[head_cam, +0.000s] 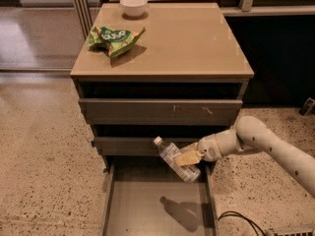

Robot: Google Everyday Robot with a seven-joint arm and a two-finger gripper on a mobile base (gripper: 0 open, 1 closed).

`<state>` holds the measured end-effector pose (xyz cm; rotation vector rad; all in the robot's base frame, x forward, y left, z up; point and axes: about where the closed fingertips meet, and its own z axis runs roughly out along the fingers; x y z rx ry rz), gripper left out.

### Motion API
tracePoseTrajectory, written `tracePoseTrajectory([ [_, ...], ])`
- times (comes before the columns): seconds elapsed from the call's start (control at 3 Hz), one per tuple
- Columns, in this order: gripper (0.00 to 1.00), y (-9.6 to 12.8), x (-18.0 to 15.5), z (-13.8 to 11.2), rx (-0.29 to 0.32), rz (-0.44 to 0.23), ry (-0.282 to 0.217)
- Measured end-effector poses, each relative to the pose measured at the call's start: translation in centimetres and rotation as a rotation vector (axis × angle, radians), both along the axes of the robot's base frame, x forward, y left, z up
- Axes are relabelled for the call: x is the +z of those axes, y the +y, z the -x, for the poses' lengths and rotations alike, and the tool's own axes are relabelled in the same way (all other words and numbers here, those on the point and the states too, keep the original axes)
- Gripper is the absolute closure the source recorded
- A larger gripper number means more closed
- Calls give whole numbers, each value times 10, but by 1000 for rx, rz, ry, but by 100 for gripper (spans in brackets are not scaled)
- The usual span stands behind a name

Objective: Pick blue plastic bottle from bottom drawer and place on counter

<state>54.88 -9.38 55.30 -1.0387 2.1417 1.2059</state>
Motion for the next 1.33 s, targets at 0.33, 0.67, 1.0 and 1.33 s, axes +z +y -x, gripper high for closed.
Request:
tracePoseTrajectory([
  [0.33, 100, 1, 0, 1, 3, -1, 1],
  [0.67, 100, -2, 21, 12, 43, -16, 1],
  [1.0, 100, -12, 57, 18, 70, -24, -23],
  [1.33, 100, -26, 90, 14, 54, -26, -53],
])
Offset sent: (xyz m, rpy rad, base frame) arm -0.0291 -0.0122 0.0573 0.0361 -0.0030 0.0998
